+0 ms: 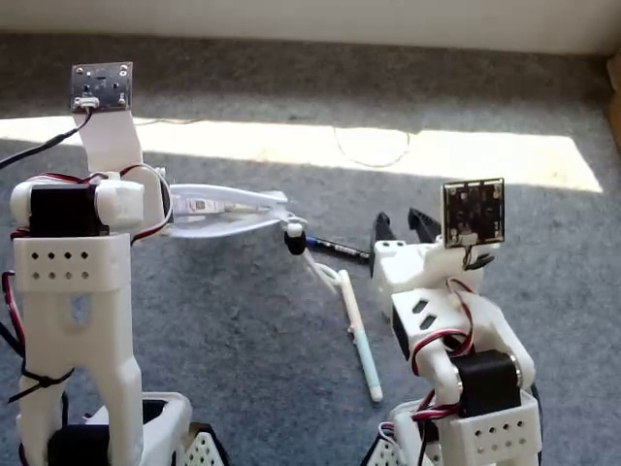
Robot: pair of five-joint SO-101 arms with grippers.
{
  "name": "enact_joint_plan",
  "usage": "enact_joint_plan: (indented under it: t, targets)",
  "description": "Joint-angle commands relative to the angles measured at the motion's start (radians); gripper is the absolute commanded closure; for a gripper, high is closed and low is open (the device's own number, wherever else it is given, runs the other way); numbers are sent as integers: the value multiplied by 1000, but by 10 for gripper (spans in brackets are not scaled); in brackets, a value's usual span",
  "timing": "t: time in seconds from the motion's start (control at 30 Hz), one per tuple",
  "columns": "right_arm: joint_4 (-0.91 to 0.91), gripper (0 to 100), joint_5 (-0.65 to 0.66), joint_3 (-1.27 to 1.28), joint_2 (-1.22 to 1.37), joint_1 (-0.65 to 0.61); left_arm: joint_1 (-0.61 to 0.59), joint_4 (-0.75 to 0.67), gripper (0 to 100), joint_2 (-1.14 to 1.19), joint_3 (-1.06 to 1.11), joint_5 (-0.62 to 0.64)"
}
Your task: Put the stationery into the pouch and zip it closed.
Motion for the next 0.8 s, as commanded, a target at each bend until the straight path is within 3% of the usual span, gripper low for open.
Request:
enact_joint_plan:
  t: [0.0, 0.43, 0.77]
  targets:
    - [4, 871, -11, 30, -16, 70, 10, -12, 993, 13, 5, 8]
    - [7, 869, -84, 91, 71, 97, 10, -12, 993, 13, 5, 8]
    - [73, 868, -422, -42, 575, 145, -25, -18, 992, 13, 4, 8]
